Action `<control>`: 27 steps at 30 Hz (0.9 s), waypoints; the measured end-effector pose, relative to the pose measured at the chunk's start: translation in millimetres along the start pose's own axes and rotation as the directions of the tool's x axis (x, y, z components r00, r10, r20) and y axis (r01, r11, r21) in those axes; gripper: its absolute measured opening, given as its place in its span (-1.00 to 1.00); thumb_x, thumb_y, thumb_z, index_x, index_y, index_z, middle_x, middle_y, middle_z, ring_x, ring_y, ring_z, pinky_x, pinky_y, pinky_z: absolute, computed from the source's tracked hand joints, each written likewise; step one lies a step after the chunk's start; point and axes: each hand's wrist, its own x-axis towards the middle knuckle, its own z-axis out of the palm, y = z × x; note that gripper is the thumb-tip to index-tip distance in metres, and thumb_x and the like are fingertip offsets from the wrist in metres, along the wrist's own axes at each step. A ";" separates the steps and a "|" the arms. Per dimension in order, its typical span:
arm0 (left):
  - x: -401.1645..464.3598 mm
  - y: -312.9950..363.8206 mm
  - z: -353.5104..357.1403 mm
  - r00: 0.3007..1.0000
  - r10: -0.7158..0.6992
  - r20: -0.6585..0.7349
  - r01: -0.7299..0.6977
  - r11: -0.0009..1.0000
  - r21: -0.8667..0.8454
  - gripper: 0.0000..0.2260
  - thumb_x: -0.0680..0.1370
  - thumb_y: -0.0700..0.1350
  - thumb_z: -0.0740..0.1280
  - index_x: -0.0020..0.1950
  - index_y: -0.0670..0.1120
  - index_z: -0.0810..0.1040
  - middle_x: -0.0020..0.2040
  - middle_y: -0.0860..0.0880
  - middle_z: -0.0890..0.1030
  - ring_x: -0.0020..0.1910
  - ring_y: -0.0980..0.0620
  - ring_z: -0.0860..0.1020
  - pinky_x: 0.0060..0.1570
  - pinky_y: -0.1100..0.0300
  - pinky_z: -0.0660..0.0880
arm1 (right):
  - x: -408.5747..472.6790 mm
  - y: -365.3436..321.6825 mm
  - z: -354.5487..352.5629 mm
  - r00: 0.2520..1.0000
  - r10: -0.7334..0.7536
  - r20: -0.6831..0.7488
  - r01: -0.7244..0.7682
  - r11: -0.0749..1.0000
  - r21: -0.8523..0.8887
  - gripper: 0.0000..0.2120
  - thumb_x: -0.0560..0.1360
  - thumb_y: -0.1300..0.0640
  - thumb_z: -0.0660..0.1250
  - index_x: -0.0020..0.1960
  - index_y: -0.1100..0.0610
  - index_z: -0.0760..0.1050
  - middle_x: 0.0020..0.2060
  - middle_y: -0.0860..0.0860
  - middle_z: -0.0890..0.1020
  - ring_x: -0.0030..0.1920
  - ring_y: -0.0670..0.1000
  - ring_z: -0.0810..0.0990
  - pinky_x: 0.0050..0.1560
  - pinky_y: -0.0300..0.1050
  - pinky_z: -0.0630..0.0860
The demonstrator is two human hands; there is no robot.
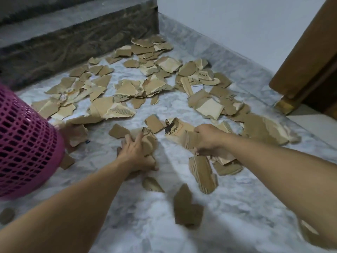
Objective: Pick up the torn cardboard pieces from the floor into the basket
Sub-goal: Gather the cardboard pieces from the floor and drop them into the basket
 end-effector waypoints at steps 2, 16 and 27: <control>7.3 2.0 -7.9 0.999 0.011 -0.035 -0.010 1.000 0.029 0.13 0.10 0.28 0.58 0.51 0.13 0.02 0.39 -0.15 0.09 0.38 -0.24 0.13 0.34 -0.20 0.25 | 6.0 -1.3 -16.1 1.000 0.020 -0.009 -0.020 1.000 -0.009 -0.67 0.34 0.03 0.55 0.00 0.13 0.54 -0.08 0.10 0.62 0.01 0.14 0.63 -0.16 -0.13 0.49; 28.3 -28.1 -6.8 0.991 0.124 0.053 -0.118 0.988 -0.095 -0.25 0.28 0.04 0.48 0.42 0.13 0.26 0.21 -0.11 0.37 0.21 -0.17 0.42 0.12 0.00 0.51 | 21.7 -39.7 21.7 0.886 0.444 -0.130 -0.383 0.861 0.334 -0.27 0.21 -0.07 0.62 0.26 0.16 0.42 0.11 0.12 0.59 0.09 0.18 0.58 0.14 0.06 0.55; -0.5 -12.5 -13.4 0.977 0.194 -0.091 -0.191 0.980 0.050 -0.56 0.45 0.08 0.35 0.29 -0.01 0.44 0.09 -0.15 0.59 0.08 -0.17 0.56 -0.02 0.02 0.58 | -78.9 -12.5 17.9 0.905 0.395 0.159 -0.421 0.771 0.478 -0.63 0.46 0.02 0.48 0.09 0.25 0.50 -0.07 0.11 0.60 -0.11 0.09 0.61 -0.18 -0.08 0.55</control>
